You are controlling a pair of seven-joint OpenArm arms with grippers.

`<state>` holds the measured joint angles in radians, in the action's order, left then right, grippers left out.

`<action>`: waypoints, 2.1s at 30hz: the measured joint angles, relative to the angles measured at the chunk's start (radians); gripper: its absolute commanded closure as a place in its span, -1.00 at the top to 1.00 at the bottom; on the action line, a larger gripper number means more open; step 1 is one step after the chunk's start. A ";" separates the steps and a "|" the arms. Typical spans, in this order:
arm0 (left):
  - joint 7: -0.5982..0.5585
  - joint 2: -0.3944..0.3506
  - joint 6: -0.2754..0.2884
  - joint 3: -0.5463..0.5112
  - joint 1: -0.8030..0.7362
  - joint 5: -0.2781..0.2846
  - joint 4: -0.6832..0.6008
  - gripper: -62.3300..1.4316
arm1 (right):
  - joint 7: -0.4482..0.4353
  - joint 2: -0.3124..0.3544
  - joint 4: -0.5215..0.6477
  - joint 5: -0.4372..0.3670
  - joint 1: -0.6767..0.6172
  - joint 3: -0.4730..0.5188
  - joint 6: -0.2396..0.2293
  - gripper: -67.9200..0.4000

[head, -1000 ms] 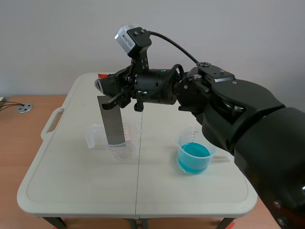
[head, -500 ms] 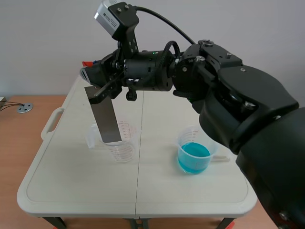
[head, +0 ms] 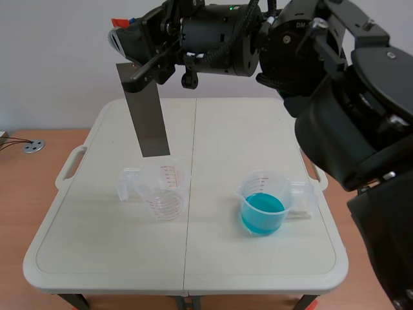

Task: Hold the metal plate by the orange handle, dip it into the blue solution, take it out and point at it, then put the plate back in the beaker on the left.
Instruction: 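Move the plate over the blue solution, then point at the plate with the left hand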

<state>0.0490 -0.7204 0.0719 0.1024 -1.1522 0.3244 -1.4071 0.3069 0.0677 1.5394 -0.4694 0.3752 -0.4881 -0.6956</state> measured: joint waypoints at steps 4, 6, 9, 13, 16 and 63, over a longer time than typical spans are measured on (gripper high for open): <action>0.000 0.000 0.000 0.000 0.000 0.000 0.000 -0.86 | 0.016 0.024 0.084 0.000 -0.039 0.020 0.000 -0.95; 0.000 0.000 0.000 0.000 0.000 0.000 0.000 -0.86 | 0.031 0.032 0.123 0.000 -0.056 0.038 -0.001 -0.95; 0.000 0.000 0.000 0.000 0.000 0.000 0.000 -0.86 | 0.034 0.051 0.176 0.000 -0.083 0.064 -0.001 -0.95; 0.000 0.000 0.000 0.000 0.000 -0.002 0.000 -0.86 | 0.033 0.086 0.237 -0.021 -0.125 0.096 -0.001 -0.95; 0.003 0.000 0.000 0.000 0.012 -0.047 0.000 -0.86 | 0.033 0.115 0.266 -0.049 -0.154 0.123 -0.001 -0.95; 0.004 -0.146 0.344 0.255 1.035 0.100 -0.059 -0.86 | -0.074 0.489 0.372 -0.354 -0.442 0.544 -0.044 -0.95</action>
<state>0.0528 -0.8661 0.4160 0.3573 -0.1169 0.4244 -1.4662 0.2333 0.5568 1.9114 -0.8238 -0.0669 0.0559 -0.7399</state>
